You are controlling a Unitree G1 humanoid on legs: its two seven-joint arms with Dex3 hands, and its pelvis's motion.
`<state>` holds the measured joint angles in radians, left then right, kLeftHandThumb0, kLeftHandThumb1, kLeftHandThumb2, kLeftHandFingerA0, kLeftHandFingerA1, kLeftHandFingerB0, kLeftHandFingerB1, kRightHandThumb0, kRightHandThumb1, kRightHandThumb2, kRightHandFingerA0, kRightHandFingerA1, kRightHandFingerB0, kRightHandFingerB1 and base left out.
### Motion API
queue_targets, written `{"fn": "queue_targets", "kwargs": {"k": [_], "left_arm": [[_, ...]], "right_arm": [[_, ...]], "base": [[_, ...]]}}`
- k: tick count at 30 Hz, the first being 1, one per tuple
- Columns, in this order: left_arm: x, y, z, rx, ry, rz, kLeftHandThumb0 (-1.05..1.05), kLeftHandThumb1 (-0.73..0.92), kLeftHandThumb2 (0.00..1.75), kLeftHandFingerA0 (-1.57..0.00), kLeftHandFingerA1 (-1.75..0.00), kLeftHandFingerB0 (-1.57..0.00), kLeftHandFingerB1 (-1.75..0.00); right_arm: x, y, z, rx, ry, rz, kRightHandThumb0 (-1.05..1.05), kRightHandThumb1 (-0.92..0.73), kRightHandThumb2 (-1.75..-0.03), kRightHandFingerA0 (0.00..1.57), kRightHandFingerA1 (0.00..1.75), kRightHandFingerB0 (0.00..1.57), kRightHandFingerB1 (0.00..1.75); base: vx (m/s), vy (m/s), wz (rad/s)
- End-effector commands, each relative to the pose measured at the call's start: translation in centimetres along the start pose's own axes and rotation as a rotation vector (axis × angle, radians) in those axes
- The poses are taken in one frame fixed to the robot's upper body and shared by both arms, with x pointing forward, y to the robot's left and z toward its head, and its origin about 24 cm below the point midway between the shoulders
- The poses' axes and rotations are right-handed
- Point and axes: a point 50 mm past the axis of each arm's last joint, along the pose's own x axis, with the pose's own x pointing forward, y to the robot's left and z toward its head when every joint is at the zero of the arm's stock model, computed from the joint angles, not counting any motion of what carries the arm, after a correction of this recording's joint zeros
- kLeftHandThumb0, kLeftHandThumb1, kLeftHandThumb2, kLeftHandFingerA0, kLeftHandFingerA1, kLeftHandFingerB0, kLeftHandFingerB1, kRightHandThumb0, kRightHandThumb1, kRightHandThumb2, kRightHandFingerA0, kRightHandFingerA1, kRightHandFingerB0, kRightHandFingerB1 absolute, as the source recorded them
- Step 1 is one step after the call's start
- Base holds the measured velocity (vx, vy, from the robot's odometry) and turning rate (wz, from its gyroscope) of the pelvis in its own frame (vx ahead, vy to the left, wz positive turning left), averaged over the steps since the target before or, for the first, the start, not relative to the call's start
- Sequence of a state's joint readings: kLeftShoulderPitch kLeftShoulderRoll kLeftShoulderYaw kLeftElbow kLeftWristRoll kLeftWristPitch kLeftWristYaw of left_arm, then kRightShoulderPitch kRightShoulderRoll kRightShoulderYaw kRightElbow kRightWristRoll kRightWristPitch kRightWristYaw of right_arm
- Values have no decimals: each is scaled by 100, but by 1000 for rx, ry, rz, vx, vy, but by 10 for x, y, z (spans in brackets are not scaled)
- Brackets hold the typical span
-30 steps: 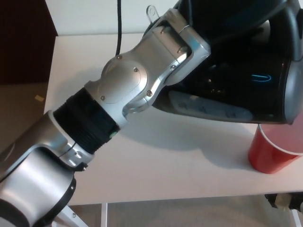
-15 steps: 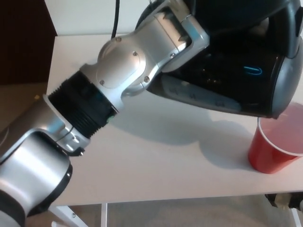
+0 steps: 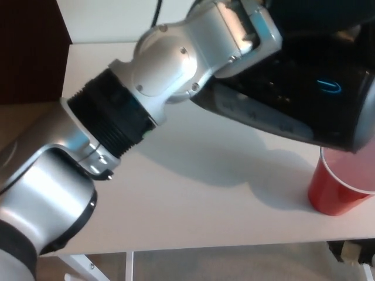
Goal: The robot walk towards a table in front and uses its left hand to pick up the pot from the base and pour water to the cup on the right hand side
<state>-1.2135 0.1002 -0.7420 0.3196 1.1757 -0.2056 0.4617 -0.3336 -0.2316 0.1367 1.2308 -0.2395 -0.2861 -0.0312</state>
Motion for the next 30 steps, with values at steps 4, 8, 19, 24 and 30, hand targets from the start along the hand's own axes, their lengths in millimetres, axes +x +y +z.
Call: {"fn": "queue_targets", "kwargs": {"k": [4,8,19,24,30], "left_arm": [[5,1,19,12,-47,21,-50,50,57,-119,-135,-99,-49],[6,-1,24,5,-45,20,-50,57,59,-119,-137,-102,-51],[7,-1,25,30,-67,28,-52,53,57,-119,-136,-99,-50],[6,-1,24,19,-70,25,-50,53,57,-118,-137,-98,-50],[7,-1,23,17,-71,25,-50,53,58,-117,-138,-98,-51]], "right_arm": [[-10,7,-34,-143,198,54,-57,-82,-65,28,57,30,50],[-13,8,-44,-185,264,68,-56,-85,-66,26,56,30,50],[-22,6,-66,-213,455,129,-46,-92,-66,33,64,32,54],[-27,6,-74,-255,504,218,-42,-91,-78,29,62,26,55],[-33,5,-83,-181,573,246,-45,-92,-71,16,55,14,47]], "base": [[0,0,0],[0,0,0],[0,0,0],[0,0,0],[0,0,0]]}}
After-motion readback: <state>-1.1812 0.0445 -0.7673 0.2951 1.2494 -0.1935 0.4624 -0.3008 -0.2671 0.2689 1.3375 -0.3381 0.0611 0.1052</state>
